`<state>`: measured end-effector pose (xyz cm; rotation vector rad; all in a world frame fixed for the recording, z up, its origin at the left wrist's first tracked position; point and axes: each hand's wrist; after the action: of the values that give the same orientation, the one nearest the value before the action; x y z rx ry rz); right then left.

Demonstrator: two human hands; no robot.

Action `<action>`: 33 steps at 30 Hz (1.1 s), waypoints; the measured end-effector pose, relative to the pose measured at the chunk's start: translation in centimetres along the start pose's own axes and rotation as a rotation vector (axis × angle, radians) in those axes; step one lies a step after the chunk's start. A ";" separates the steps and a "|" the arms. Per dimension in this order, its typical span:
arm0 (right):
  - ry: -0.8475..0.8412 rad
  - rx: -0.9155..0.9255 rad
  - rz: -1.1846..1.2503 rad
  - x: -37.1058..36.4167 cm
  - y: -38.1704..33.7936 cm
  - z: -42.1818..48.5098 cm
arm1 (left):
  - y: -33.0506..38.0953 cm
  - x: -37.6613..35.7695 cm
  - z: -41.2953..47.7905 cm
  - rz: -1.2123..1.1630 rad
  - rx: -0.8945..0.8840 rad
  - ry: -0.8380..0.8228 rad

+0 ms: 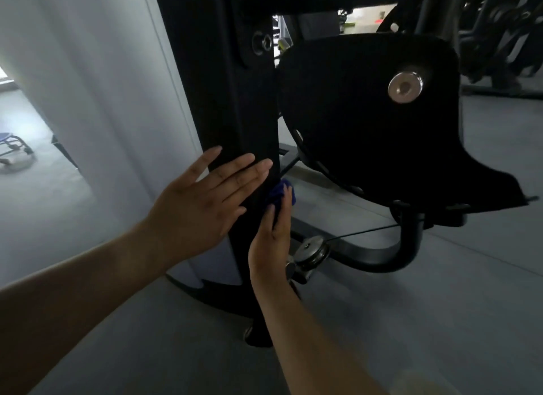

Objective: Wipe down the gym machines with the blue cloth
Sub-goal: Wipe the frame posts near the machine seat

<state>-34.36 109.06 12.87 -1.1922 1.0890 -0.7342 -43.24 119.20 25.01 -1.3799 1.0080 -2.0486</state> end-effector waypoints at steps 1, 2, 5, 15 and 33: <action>0.013 -0.029 -0.012 0.0 0.3 -0.2 | -0.2 0.3 0.0 -0.013 0.004 -0.003; 0.022 -0.052 -0.015 0.0 0.3 -0.4 | -0.5 0.5 0.0 -0.020 0.013 -0.006; -0.015 0.023 -0.028 -0.7 -1.9 -0.5 | -1.4 1.3 0.0 -0.004 0.054 0.007; -0.172 0.409 -0.330 -0.6 -4.2 -2.2 | -5.8 3.9 0.0 0.061 0.209 0.192; -0.046 1.100 -0.787 -3.4 -11.1 2.2 | -11.6 6.2 -1.9 -0.018 0.201 0.206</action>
<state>-32.49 110.10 24.53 -0.6011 0.0102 -1.6155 -47.18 122.48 37.25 -1.0980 0.8449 -2.2721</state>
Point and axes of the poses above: each hand's wrist, its own z-axis towards the middle knuckle, its own x-axis out of the back of the hand, y = z × x, and after that the axes turned 8 degrees about -x, right-handed
